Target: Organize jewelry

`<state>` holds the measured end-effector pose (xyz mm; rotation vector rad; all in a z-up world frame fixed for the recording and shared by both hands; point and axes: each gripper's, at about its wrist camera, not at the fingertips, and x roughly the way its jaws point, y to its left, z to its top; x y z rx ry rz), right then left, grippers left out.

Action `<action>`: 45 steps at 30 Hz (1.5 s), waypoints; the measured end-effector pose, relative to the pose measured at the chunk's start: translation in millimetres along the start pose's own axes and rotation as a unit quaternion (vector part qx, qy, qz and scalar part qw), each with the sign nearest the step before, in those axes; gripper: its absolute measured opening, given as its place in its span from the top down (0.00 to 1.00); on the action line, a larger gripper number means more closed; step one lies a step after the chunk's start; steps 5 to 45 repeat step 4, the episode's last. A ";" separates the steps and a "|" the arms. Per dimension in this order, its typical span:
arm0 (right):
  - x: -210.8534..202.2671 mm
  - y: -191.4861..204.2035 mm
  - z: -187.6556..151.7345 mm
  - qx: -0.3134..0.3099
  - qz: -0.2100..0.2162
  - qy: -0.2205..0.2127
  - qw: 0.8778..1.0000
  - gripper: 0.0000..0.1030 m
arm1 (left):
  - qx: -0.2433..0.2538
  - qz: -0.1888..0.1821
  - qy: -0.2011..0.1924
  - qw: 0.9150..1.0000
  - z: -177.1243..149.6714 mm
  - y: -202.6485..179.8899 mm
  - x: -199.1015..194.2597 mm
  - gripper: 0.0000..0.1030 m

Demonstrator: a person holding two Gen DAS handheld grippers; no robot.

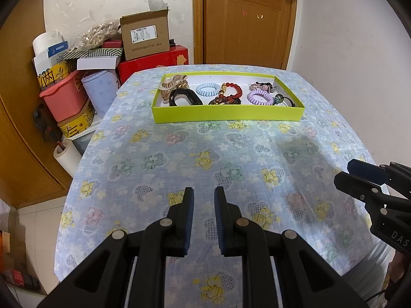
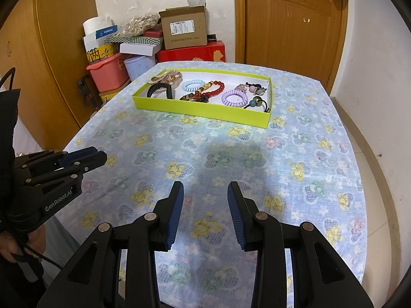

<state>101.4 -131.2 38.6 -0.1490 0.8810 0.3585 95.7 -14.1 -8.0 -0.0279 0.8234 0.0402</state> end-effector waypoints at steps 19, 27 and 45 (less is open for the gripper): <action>0.1 0.1 -0.1 0.000 0.000 0.000 1.000 0.64 | 0.001 -0.001 0.001 1.000 -0.7 -0.7 -0.5 0.84; 0.1 0.1 -0.1 0.000 0.000 0.000 1.000 0.64 | 0.001 -0.001 0.001 1.000 -0.7 -0.7 -0.5 0.84; 0.1 0.1 -0.1 0.000 0.000 0.000 1.000 0.64 | 0.001 -0.001 0.001 1.000 -0.7 -0.7 -0.5 0.84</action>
